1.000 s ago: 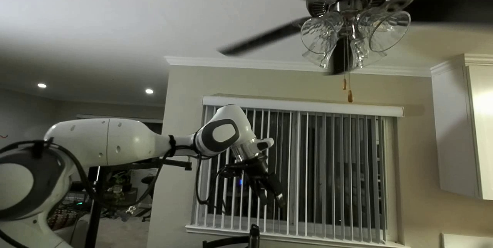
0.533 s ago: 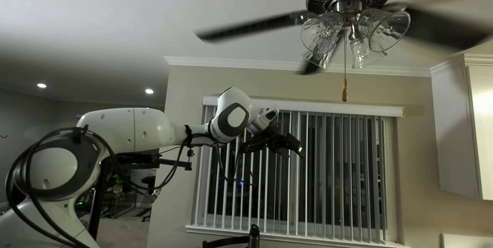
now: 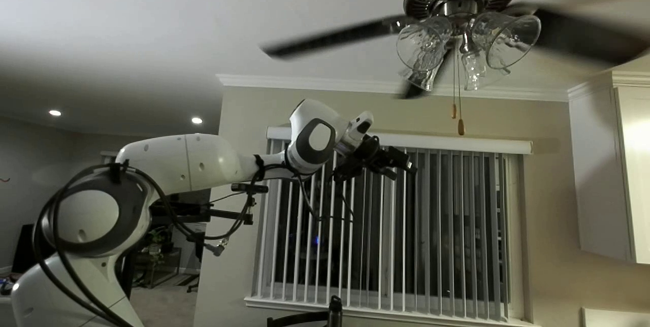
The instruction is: Turn on the light
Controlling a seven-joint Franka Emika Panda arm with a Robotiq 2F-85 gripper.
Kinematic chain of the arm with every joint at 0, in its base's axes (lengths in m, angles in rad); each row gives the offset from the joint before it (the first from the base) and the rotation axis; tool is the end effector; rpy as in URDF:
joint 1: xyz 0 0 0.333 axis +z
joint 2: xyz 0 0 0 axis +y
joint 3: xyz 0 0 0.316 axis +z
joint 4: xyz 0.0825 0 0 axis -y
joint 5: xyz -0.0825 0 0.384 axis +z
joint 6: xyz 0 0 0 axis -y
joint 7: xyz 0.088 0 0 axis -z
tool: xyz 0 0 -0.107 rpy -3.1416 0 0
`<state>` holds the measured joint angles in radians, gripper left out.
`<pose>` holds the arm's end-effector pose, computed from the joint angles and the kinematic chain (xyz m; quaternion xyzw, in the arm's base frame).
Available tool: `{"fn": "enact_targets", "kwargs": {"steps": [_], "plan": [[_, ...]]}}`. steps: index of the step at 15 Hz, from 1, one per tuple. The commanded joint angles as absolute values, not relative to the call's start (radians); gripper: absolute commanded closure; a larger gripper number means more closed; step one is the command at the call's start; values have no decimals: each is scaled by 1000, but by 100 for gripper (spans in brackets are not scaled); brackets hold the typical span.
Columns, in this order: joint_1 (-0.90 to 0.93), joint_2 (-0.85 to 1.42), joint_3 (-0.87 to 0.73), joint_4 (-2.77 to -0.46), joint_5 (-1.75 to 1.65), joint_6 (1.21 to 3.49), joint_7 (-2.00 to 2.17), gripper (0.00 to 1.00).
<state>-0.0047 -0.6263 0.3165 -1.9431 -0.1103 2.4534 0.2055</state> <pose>0.3434 0.1849 0.8311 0.8377 0.0865 0.5392 0.0069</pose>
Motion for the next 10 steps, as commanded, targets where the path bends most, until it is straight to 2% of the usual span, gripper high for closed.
{"fn": "enact_targets", "kwargs": {"steps": [1,4,10], "plan": [[6,-618,311,-1934,-124,2449,215,0],[6,-617,311,-1933,-124,2449,216,0],[-161,-554,345,-1854,-223,2548,389,0]]}}
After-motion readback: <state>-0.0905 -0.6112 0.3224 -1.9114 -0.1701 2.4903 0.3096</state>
